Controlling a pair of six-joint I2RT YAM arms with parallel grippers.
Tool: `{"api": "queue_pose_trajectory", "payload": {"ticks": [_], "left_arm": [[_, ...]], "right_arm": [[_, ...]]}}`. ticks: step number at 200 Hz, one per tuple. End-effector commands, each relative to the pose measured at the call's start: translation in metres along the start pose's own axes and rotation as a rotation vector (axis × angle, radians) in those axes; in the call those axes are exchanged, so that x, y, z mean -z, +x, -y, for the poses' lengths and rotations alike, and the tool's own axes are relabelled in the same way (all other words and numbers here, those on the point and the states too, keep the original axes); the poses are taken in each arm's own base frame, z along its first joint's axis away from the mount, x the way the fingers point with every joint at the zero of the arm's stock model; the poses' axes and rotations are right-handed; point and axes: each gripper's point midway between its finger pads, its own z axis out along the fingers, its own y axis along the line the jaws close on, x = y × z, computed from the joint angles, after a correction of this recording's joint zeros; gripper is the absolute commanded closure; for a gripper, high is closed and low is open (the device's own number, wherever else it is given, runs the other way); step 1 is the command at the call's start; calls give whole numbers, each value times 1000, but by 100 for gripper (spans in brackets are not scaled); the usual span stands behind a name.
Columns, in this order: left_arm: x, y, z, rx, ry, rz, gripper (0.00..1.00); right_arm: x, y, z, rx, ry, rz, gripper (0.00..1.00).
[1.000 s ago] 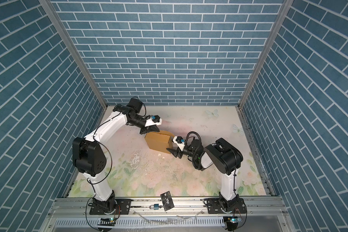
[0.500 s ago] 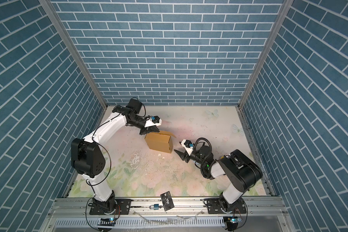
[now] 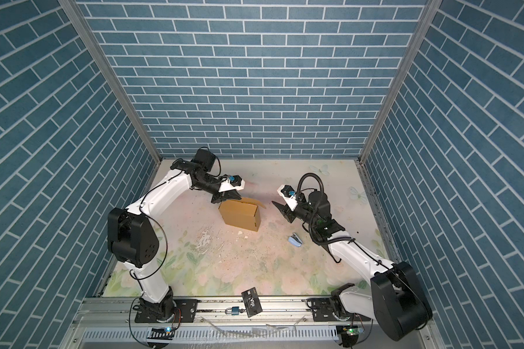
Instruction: Fold the paper box
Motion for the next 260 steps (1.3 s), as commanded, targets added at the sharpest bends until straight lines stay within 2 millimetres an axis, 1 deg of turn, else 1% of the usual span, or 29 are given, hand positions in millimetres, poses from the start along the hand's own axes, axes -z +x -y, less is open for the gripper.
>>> {"api": "queue_pose_trajectory", "payload": {"ticks": [1, 17, 49, 82, 111, 144, 201, 216, 229, 245, 260], "left_arm": [[-3, -3, 13, 20, 34, 1, 97], [-4, -3, 14, 19, 36, -2, 97], [-5, -3, 13, 18, 37, -3, 97], [-5, -2, 13, 22, 40, -2, 96], [-6, -2, 14, 21, 42, -2, 96], [-7, -2, 14, 20, 43, -2, 96], [-8, -3, 16, 19, 48, -3, 95], [-8, -3, 15, 17, 47, -3, 95], [-8, -2, 16, 19, 48, -4, 95], [-8, -1, 17, 18, 50, -8, 95], [-8, 0, 19, 15, 54, -11, 95]], "right_arm": [[-8, 30, -8, 7, -85, -145, 52], [-13, 29, -11, 6, -125, -149, 54], [-18, 19, -25, -12, -222, -122, 59], [-19, 10, -39, 5, -266, -108, 60], [-21, 5, -53, 35, -305, -115, 60], [-23, 2, -60, 51, -327, -118, 60], [-27, -4, -66, 73, -364, -114, 60], [-24, -7, -68, 76, -372, -114, 60], [-17, -8, -70, 97, -385, -132, 59], [-4, -22, -69, 129, -379, -115, 58], [8, -34, -58, 148, -335, -99, 58]]}}
